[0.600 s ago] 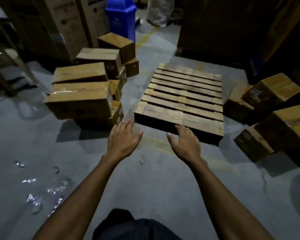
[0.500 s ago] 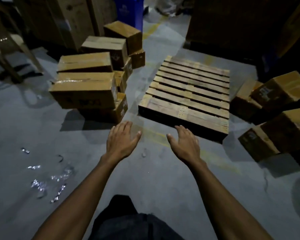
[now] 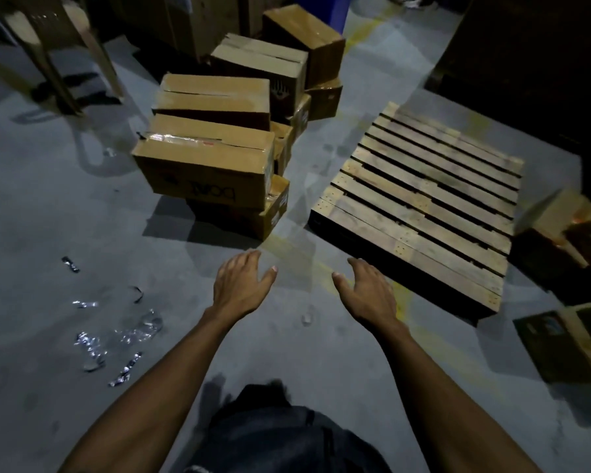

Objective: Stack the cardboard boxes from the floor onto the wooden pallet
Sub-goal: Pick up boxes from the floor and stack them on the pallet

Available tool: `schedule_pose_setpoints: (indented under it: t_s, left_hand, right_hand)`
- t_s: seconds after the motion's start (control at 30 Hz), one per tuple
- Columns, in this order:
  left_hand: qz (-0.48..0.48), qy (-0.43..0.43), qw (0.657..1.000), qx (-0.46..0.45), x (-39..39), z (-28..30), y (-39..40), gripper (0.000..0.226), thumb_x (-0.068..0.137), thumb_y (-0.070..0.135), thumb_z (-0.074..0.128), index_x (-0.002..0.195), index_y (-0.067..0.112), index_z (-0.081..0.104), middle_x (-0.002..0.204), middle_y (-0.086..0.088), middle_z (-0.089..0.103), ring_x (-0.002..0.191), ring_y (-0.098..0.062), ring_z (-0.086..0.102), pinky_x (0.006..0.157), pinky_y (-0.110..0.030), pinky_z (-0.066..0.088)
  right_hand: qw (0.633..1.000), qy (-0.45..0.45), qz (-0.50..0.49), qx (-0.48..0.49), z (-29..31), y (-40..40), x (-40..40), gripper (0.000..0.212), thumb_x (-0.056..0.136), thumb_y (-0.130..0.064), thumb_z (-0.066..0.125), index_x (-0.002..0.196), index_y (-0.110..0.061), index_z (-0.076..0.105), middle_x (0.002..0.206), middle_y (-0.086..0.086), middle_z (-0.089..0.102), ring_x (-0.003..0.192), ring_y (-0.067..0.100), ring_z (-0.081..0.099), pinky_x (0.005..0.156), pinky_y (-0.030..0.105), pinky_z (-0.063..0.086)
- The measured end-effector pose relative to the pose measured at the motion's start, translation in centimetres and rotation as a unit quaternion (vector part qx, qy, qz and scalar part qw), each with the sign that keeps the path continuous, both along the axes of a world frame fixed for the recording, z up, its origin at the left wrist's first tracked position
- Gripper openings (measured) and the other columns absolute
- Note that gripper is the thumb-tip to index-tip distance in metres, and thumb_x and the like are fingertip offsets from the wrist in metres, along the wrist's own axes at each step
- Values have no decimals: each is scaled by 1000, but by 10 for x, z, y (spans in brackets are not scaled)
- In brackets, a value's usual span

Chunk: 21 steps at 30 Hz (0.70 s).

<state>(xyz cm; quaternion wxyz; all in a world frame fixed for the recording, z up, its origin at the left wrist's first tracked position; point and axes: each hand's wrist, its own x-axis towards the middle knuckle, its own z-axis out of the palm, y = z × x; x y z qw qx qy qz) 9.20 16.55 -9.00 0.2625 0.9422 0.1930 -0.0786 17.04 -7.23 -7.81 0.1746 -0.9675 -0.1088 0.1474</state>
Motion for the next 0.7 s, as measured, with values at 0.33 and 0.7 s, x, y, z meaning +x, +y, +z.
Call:
schedule_pose_setpoints:
  t_s: [0.33, 0.7]
  left_hand:
    - [103, 37, 993, -34, 117, -21, 90, 65, 103, 56, 38, 154, 17, 34, 161, -8, 34, 146, -29, 33, 118, -47, 29]
    - [283, 71, 955, -50, 292, -36, 185, 66, 102, 59, 37, 153, 17, 38, 156, -8, 42, 140, -30, 42, 113, -45, 36]
  right_hand:
    - [998, 31, 45, 5, -25, 101, 158, 73, 94, -70, 32, 151, -25, 39, 157, 3, 41, 144, 29, 36, 114, 51, 34]
    - [981, 63, 183, 19, -43, 246, 397, 69, 97, -66, 34, 148, -21, 42, 152, 7, 47, 137, 32, 44, 110, 51, 39]
